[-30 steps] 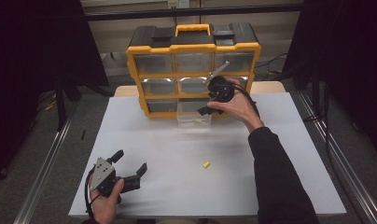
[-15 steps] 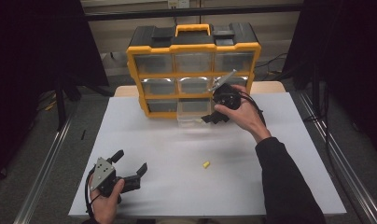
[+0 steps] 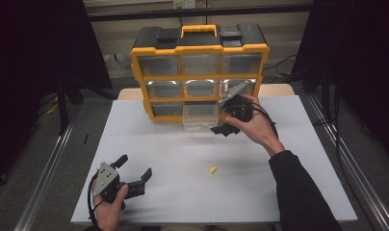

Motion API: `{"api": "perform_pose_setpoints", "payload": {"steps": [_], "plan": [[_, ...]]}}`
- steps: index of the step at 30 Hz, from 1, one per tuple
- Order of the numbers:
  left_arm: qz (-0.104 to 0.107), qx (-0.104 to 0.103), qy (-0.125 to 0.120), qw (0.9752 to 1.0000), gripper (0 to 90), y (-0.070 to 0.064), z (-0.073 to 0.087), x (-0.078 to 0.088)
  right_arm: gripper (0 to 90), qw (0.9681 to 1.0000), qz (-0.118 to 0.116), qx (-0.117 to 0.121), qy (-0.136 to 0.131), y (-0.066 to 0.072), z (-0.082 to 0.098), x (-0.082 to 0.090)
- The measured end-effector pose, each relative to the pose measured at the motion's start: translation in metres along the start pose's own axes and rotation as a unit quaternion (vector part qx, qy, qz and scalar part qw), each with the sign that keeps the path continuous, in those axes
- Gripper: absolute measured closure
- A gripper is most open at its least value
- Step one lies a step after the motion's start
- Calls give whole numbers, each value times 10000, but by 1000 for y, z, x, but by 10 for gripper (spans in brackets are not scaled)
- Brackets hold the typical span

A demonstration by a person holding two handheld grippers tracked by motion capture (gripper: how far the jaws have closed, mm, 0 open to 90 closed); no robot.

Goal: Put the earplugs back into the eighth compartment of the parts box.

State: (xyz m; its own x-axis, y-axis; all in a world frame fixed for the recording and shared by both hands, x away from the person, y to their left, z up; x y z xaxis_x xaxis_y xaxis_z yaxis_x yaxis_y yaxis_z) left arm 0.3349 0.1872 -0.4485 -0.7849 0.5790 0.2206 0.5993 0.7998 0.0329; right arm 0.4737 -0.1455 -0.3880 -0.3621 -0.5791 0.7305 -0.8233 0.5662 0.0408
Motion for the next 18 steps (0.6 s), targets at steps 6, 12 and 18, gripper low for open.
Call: {"api": "perform_pose_setpoints", "payload": {"steps": [6,12,18], "plan": [[-5,17,-13,10000,23,0,0,0,66,10000,38,24,-45,8,8,2],[-1,-4,2,10000,23,0,0,0,65,10000,7,30,-21,14,19,0],[-1,-7,-10,10000,23,0,0,0,68,9999,-144,39,-20,24,26,-1]]}}
Point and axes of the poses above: each handheld gripper's, and its own axes: x roughly backward along the jaws, z roughly out of its underside, y roughly to its left, the point moved 5 cm from there along -x, roughly forward along the jaws, and after that the axes turned 5 degrees about -x, right-handed, at the moved point
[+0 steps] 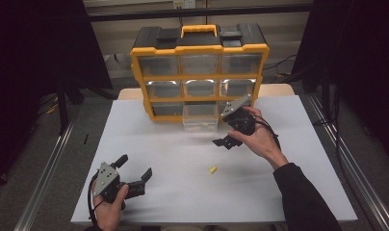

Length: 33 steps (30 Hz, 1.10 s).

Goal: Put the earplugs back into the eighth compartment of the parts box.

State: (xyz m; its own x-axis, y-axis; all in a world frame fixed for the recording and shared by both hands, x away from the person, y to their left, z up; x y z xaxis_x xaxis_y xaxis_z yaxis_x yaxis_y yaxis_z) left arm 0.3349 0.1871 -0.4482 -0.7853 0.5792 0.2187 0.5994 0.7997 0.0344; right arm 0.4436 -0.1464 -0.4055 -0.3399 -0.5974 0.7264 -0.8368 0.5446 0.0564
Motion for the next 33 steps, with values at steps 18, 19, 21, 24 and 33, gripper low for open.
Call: {"api": "perform_pose_setpoints", "payload": {"steps": [18,19,21,24,33], "plan": [[-33,11,1,10000,23,1,0,0,88,9988,-385,119,278,21,25,-17],[-27,17,-1,10000,23,0,0,0,88,9986,-405,151,308,23,27,-19],[-15,-1,14,10000,23,0,0,0,89,9983,-453,171,335,26,29,-22],[-20,-11,9,10000,23,0,0,0,104,9968,-577,276,480,31,32,-26],[-19,-9,3,10000,23,0,0,0,225,9917,-855,487,821,43,41,-38]]}}
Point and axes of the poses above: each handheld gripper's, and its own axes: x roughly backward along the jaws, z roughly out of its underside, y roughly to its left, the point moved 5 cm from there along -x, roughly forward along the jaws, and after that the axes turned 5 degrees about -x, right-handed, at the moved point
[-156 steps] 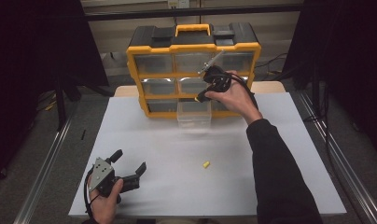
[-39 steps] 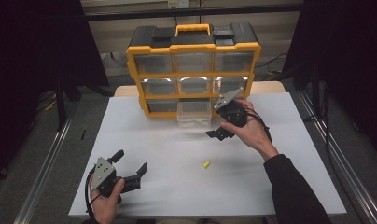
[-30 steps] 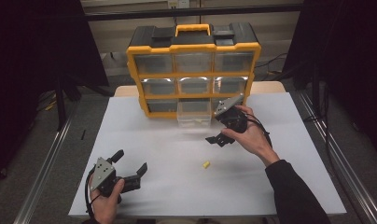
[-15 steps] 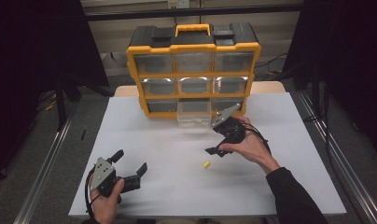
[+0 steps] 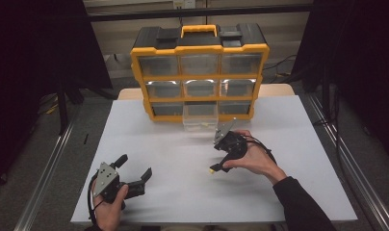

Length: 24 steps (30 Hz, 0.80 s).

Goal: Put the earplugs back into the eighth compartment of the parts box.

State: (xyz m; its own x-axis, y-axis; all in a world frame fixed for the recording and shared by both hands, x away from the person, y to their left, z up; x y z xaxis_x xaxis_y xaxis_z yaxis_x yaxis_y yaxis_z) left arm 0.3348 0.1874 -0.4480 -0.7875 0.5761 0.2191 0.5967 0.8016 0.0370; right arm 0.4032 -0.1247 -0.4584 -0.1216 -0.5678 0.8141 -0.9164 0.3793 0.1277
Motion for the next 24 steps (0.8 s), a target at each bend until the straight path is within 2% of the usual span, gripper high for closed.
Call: {"api": "perform_pose_setpoints", "payload": {"steps": [5,9,13,17,24], "plan": [[5,-3,7,10000,22,0,0,0,316,9996,-64,119,250,1,3,-6],[-4,0,16,10000,22,0,0,0,367,9993,-133,172,306,1,3,-11],[14,13,17,10000,22,-1,0,-1,418,9984,-179,285,457,2,5,-16],[18,4,6,10000,22,0,0,-1,471,9975,-239,300,589,3,7,-17],[18,17,9,10000,22,-1,0,-1,550,9961,-331,450,682,5,8,-23]]}}
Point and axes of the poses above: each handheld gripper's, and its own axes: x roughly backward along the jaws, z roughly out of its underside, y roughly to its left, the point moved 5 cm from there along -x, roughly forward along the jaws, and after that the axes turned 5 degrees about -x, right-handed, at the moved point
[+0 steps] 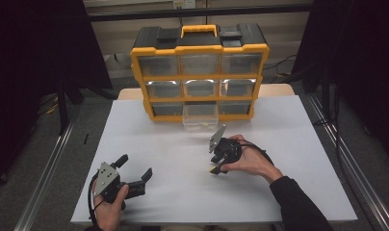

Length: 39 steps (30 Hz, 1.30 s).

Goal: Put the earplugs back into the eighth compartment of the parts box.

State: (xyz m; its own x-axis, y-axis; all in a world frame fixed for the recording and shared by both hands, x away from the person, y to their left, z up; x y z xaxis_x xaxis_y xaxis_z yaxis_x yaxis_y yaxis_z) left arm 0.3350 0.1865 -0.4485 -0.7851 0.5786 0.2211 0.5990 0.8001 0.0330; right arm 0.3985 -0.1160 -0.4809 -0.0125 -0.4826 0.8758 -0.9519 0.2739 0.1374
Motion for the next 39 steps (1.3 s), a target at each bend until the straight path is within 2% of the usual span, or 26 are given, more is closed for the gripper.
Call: {"api": "perform_pose_setpoints", "payload": {"steps": [7,12,25,39], "plan": [[42,-18,11,10000,22,-1,0,0,660,9999,-44,122,84,3,-1,-4],[46,-14,6,10000,22,-1,0,0,718,10000,7,-2,76,3,-2,-5],[43,1,8,10000,22,-1,0,0,757,9997,-47,-239,-1,1,-2,-3],[48,2,8,10000,22,-1,0,-1,782,9987,-30,-402,-321,-5,-2,7]]}}
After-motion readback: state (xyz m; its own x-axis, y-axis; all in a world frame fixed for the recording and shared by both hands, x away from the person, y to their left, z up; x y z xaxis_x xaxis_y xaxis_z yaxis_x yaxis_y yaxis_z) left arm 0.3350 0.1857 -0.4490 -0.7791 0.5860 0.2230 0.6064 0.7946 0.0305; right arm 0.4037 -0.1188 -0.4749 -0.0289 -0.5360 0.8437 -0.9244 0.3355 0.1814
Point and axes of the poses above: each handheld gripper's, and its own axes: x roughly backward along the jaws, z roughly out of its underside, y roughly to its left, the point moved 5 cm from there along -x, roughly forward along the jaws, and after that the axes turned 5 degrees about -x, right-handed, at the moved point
